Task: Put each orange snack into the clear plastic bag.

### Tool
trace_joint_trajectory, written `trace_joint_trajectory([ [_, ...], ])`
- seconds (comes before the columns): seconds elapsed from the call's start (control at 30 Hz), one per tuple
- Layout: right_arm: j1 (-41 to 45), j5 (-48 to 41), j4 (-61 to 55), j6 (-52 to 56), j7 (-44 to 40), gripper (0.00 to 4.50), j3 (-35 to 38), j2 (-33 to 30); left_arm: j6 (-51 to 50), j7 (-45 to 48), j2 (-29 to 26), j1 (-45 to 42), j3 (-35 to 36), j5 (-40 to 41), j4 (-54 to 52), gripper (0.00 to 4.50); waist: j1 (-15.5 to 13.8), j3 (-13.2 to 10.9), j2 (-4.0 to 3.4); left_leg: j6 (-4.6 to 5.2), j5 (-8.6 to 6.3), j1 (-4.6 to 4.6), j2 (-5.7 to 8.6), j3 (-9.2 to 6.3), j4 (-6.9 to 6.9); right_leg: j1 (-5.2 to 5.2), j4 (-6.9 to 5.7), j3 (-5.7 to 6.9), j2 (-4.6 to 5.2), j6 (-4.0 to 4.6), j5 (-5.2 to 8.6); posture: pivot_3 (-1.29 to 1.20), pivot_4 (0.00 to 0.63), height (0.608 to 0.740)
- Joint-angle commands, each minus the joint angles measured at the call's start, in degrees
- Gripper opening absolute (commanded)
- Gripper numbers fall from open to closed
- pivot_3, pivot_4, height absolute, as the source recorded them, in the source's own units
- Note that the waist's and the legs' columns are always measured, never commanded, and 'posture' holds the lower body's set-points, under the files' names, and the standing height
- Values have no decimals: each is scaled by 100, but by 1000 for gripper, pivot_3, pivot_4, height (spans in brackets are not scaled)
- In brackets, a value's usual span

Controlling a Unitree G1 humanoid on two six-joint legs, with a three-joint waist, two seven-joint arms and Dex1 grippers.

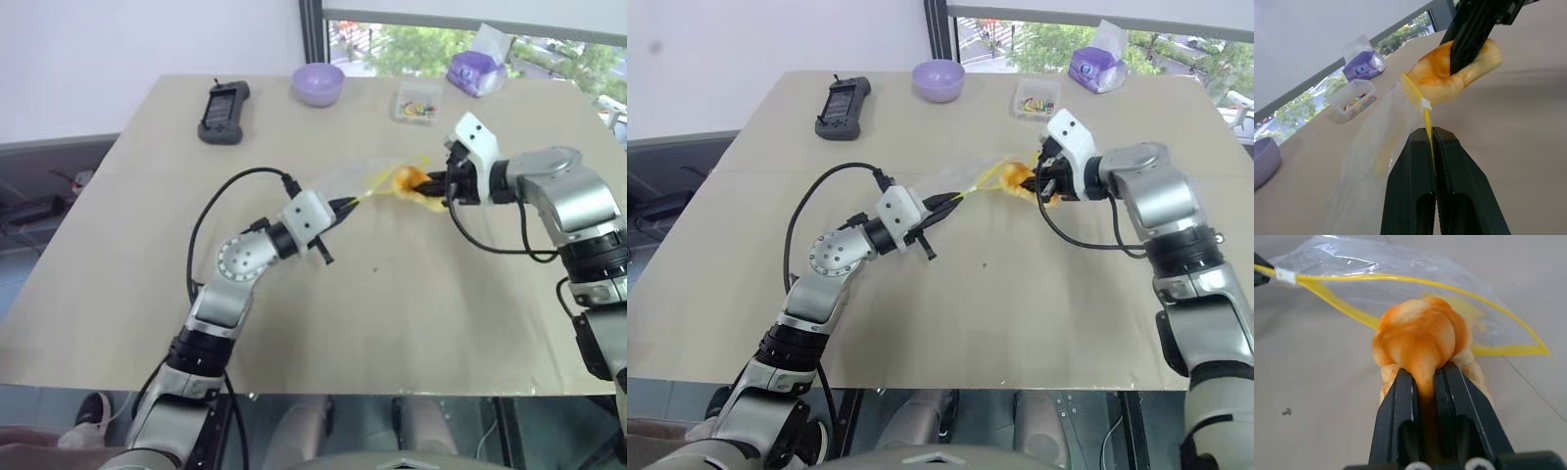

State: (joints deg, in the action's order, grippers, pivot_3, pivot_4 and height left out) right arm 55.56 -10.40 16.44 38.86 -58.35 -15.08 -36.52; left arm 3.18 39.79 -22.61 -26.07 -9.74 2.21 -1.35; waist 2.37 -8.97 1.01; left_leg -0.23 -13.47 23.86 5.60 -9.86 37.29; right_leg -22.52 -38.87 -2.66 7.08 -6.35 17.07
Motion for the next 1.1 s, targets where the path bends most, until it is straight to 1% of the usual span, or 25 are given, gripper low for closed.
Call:
trace_joint_trajectory([
  [0.03, 325, 72, 147, -185, -385, 1, -46, -40, 226, 184, -81, -57, -101, -14, -82, 0, -1, 0, 0, 0, 0, 0, 0, -1, 0, -1, 1, 0, 0, 0, 0, 0, 150, 740],
  [0.3, 695, 289, 684, -502, -1297, 1, -293, -168, 541, 641, -296, -145, -219, 16, 99, 0, 5, -1, -2, 0, 0, 0, 1, 1, -1, -4, 0, -1, -1, 0, 0, 0, 150, 740],
  [0.4, 825, 450, 979, -683, -1390, 1, -323, -106, 657, 766, -290, -190, -261, 26, 182, 0, 9, -1, -2, 0, 0, 0, 1, 1, -1, -4, 0, -1, -1, 0, 0, 0, 150, 740],
  [0.57, 928, 324, 1110, -493, -1318, 1, -131, 171, 756, 822, -179, -295, -282, 19, 277, 0, 15, -2, -3, 0, 0, 0, 0, 1, -1, -6, -2, -3, -1, 0, 0, 0, 150, 740],
  [0.7, 681, 814, 1047, -886, -858, 1, -379, 233, 754, 812, -69, -357, -306, 29, 291, 0, 8, -1, -3, -1, 0, 0, 1, 0, 0, -6, -2, -2, 1, 0, 0, 0, 150, 740],
  [0.77, 638, 351, 654, -318, -1053, 1, -128, 404, 760, 822, -40, -364, -316, 26, 294, 0, 8, -2, -3, -1, 0, 0, 1, 0, 0, -5, -2, -2, 1, 0, 0, 0, 150, 740],
  [0.8, 653, 268, 593, -166, -1066, 1, -61, 458, 768, 829, -29, -370, -321, 25, 303, 0, 17, -2, -3, -1, 0, 1, 1, 0, 0, -6, -2, -2, 0, 0, 0, 0, 150, 740],
  [0.83, 660, 422, 673, -286, -900, 1, -104, 471, 776, 834, -21, -377, -325, 25, 314, 0, 35, -3, -5, -1, 0, 1, 0, -1, 0, -6, -4, -2, 0, 0, 0, 0, 150, 740],
  [0.9, 722, 991, 1292, -918, -108, 1, -234, 525, 795, 833, 1, -410, -334, 25, 350, 0, 28, -2, -5, -1, 1, 1, 0, 3, 0, -9, -7, -7, -1, 0, 0, 0, 150, 740],
  [0.93, 760, 949, 1499, -863, 142, 1, -79, 648, 797, 821, 20, -433, -341, 25, 362, 0, 18, -2, -5, -1, 1, 1, 1, 1, 1, -9, -8, -5, -1, 0, 0, 0, 150, 740],
  [0.97, 772, 786, 1548, -689, 174, 1, 82, 753, 798, 810, 35, -450, -348, 24, 371, 0, 13, -2, -5, -1, 1, 1, 1, 2, 2, -8, -8, -5, -1, 0, 0, 0, 150, 740],
  [1.07, 604, 206, 1007, -83, -449, 1, 276, 820, 807, 793, 60, -478, -354, 21, 387, 0, 14, -3, -7, -2, 1, 1, 1, 2, 2, -10, -7, -6, -1, 0, 0, 0, 150, 740],
  [1.1, 605, 226, 1050, -37, -245, 1, 350, 888, 809, 787, 72, -487, -353, 21, 392, 0, 26, -3, -7, -1, 1, 1, 0, 2, 0, -10, -5, -6, -1, 0, 0, 0, 150, 740],
])
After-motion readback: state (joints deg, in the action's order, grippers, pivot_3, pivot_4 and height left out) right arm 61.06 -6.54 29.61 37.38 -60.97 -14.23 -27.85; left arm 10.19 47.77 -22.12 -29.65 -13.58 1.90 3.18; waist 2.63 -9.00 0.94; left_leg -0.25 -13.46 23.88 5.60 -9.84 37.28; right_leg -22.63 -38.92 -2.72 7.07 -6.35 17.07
